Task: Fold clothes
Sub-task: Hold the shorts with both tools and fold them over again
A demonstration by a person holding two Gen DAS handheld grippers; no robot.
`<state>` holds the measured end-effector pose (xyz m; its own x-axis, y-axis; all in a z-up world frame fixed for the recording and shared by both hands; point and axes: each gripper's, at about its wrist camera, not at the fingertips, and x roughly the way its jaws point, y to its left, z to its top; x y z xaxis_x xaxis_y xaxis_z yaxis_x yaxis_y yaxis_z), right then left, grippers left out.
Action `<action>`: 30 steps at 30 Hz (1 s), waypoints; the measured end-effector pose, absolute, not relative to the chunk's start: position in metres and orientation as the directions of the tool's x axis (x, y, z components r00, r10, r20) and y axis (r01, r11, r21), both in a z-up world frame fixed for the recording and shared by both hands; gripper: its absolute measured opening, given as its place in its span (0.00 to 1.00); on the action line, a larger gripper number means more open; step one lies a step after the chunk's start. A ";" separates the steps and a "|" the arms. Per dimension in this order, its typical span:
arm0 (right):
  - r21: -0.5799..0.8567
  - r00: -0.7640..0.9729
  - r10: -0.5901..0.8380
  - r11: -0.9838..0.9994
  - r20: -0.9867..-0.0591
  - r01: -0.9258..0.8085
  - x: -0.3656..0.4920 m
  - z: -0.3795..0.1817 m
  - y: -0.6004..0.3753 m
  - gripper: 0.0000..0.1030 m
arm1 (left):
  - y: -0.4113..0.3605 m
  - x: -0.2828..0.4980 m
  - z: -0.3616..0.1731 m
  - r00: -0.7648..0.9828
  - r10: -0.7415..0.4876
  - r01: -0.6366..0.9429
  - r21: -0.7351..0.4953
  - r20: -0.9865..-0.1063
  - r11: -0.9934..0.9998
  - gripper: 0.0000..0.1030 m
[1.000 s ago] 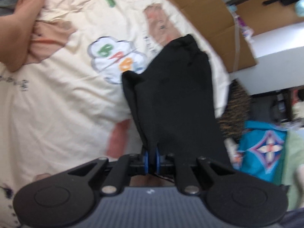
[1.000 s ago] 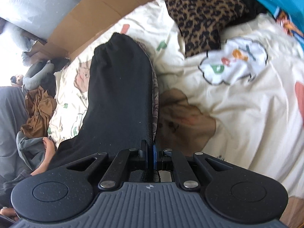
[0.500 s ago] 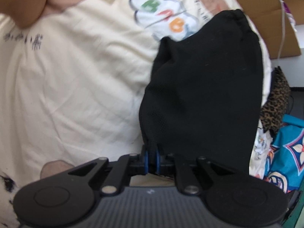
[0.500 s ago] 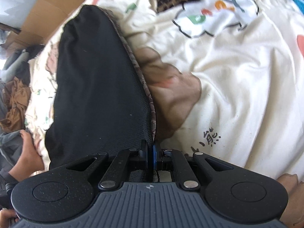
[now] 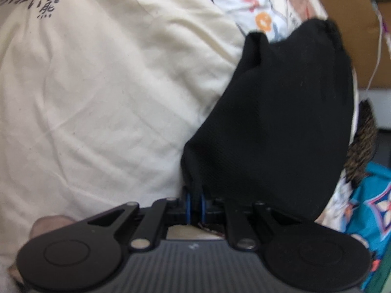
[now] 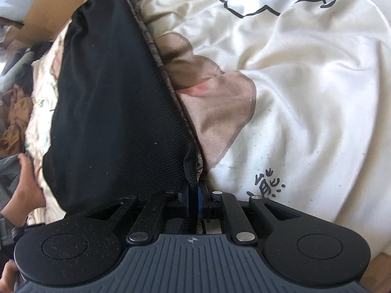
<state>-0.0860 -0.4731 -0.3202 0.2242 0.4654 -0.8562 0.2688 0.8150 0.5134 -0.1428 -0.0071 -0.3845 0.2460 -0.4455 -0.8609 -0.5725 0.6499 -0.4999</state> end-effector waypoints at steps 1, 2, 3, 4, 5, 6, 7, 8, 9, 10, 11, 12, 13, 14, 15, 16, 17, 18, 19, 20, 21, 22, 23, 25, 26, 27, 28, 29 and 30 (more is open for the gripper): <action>0.529 0.227 0.481 0.807 -0.847 0.262 -0.088 -0.321 -0.476 0.09 | -0.005 -0.145 -0.385 0.268 -0.451 -0.571 -0.517 -0.851 0.637 0.08; 0.543 0.228 0.496 0.801 -0.838 0.252 -0.089 -0.322 -0.479 0.11 | -0.004 -0.147 -0.385 0.278 -0.456 -0.559 -0.529 -0.845 0.639 0.08; 0.555 0.226 0.510 0.797 -0.830 0.239 -0.091 -0.324 -0.482 0.12 | -0.004 -0.147 -0.385 0.280 -0.460 -0.542 -0.535 -0.842 0.649 0.09; 0.565 0.223 0.522 0.792 -0.823 0.230 -0.092 -0.325 -0.484 0.13 | -0.004 -0.147 -0.385 0.281 -0.465 -0.527 -0.539 -0.840 0.657 0.09; 0.574 0.218 0.533 0.787 -0.818 0.228 -0.092 -0.328 -0.485 0.15 | -0.003 -0.148 -0.387 0.281 -0.469 -0.521 -0.543 -0.838 0.659 0.09; 0.582 0.213 0.544 0.781 -0.812 0.227 -0.092 -0.330 -0.486 0.21 | -0.002 -0.148 -0.389 0.281 -0.473 -0.522 -0.547 -0.835 0.654 0.09; 0.591 0.208 0.554 0.775 -0.806 0.225 -0.092 -0.333 -0.487 0.23 | -0.001 -0.149 -0.390 0.281 -0.475 -0.526 -0.548 -0.834 0.651 0.09; 0.599 0.204 0.564 0.769 -0.800 0.223 -0.092 -0.335 -0.488 0.24 | -0.001 -0.149 -0.392 0.280 -0.475 -0.531 -0.547 -0.834 0.648 0.09; 0.609 0.201 0.576 0.761 -0.793 0.222 -0.092 -0.337 -0.489 0.27 | 0.000 -0.150 -0.393 0.278 -0.475 -0.536 -0.545 -0.835 0.645 0.09; 0.622 0.202 0.588 0.751 -0.783 0.222 -0.091 -0.338 -0.489 0.33 | -0.001 -0.150 -0.395 0.278 -0.473 -0.540 -0.544 -0.836 0.643 0.09; 0.634 0.206 0.600 0.742 -0.773 0.219 -0.090 -0.339 -0.490 0.34 | -0.001 -0.150 -0.396 0.280 -0.470 -0.542 -0.542 -0.837 0.642 0.09; 0.644 0.209 0.609 0.734 -0.765 0.218 -0.090 -0.340 -0.490 0.35 | -0.002 -0.151 -0.397 0.283 -0.467 -0.545 -0.541 -0.838 0.641 0.09; 0.651 0.211 0.616 0.727 -0.759 0.219 -0.089 -0.341 -0.491 0.35 | -0.003 -0.152 -0.398 0.286 -0.465 -0.547 -0.541 -0.838 0.639 0.09; 0.658 0.213 0.623 0.720 -0.753 0.220 -0.088 -0.342 -0.491 0.34 | -0.004 -0.154 -0.399 0.289 -0.463 -0.550 -0.541 -0.838 0.636 0.09; 0.665 0.215 0.630 0.713 -0.746 0.222 -0.087 -0.344 -0.491 0.34 | -0.005 -0.156 -0.400 0.292 -0.462 -0.552 -0.542 -0.838 0.633 0.09; 0.672 0.215 0.637 0.707 -0.740 0.221 -0.087 -0.345 -0.492 0.34 | -0.006 -0.158 -0.402 0.295 -0.460 -0.555 -0.542 -0.837 0.631 0.09; 0.678 0.213 0.644 0.702 -0.735 0.217 -0.086 -0.345 -0.493 0.34 | -0.007 -0.160 -0.401 0.296 -0.459 -0.555 -0.542 -0.838 0.631 0.09; 0.685 0.210 0.652 0.697 -0.729 0.213 -0.086 -0.346 -0.494 0.34 | -0.008 -0.163 -0.399 0.293 -0.459 -0.554 -0.540 -0.839 0.633 0.09; 0.691 0.207 0.659 0.692 -0.723 0.208 -0.086 -0.346 -0.496 0.35 | -0.009 -0.165 -0.398 0.289 -0.460 -0.553 -0.539 -0.839 0.636 0.09; 0.697 0.204 0.666 0.687 -0.717 0.204 -0.086 -0.347 -0.497 0.35 | -0.009 -0.166 -0.397 0.285 -0.461 -0.552 -0.537 -0.840 0.637 0.09; 0.703 0.201 0.674 0.682 -0.711 0.200 -0.085 -0.348 -0.498 0.35 | -0.007 -0.165 -0.394 0.281 -0.463 -0.552 -0.536 -0.840 0.638 0.09; 0.710 0.198 0.681 0.677 -0.704 0.196 -0.085 -0.348 -0.499 0.35 | -0.005 -0.165 -0.390 0.285 -0.466 -0.551 -0.541 -0.838 0.635 0.09; 0.717 0.196 0.689 0.670 -0.697 0.194 -0.084 -0.349 -0.500 0.35 | -0.005 -0.167 -0.388 0.294 -0.470 -0.548 -0.550 -0.832 0.631 0.09; 0.725 0.193 0.699 0.661 -0.688 0.193 -0.081 -0.351 -0.500 0.35 | -0.005 -0.170 -0.385 0.313 -0.474 -0.539 -0.565 -0.823 0.625 0.09; 0.725 0.192 0.699 0.663 -0.689 0.187 -0.080 -0.351 -0.498 0.35 | -0.005 -0.172 -0.383 0.316 -0.474 -0.538 -0.567 -0.822 0.624 0.09; 0.723 0.191 0.698 0.667 -0.691 0.178 -0.079 -0.350 -0.496 0.26 | -0.005 -0.174 -0.381 0.319 -0.474 -0.539 -0.568 -0.821 0.622 0.09; 0.717 0.187 0.692 0.677 -0.697 0.166 -0.078 -0.349 -0.494 0.11 | -0.005 -0.175 -0.379 0.321 -0.472 -0.540 -0.568 -0.821 0.621 0.09; 0.711 0.183 0.687 0.685 -0.703 0.162 -0.077 -0.349 -0.492 0.07 | -0.004 -0.177 -0.379 0.318 -0.469 -0.541 -0.564 -0.824 0.624 0.09; 0.709 0.182 0.685 0.687 -0.705 0.160 -0.077 -0.348 -0.492 0.06 | -0.004 -0.178 -0.378 0.310 -0.464 -0.541 -0.555 -0.830 0.631 0.08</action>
<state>-0.0769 -0.4916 -0.3484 0.1817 0.6853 -0.7052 0.1602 0.6870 0.7088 -0.1779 -0.0044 -0.3785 0.3099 -0.4642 -0.8298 -0.5415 0.6312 -0.5553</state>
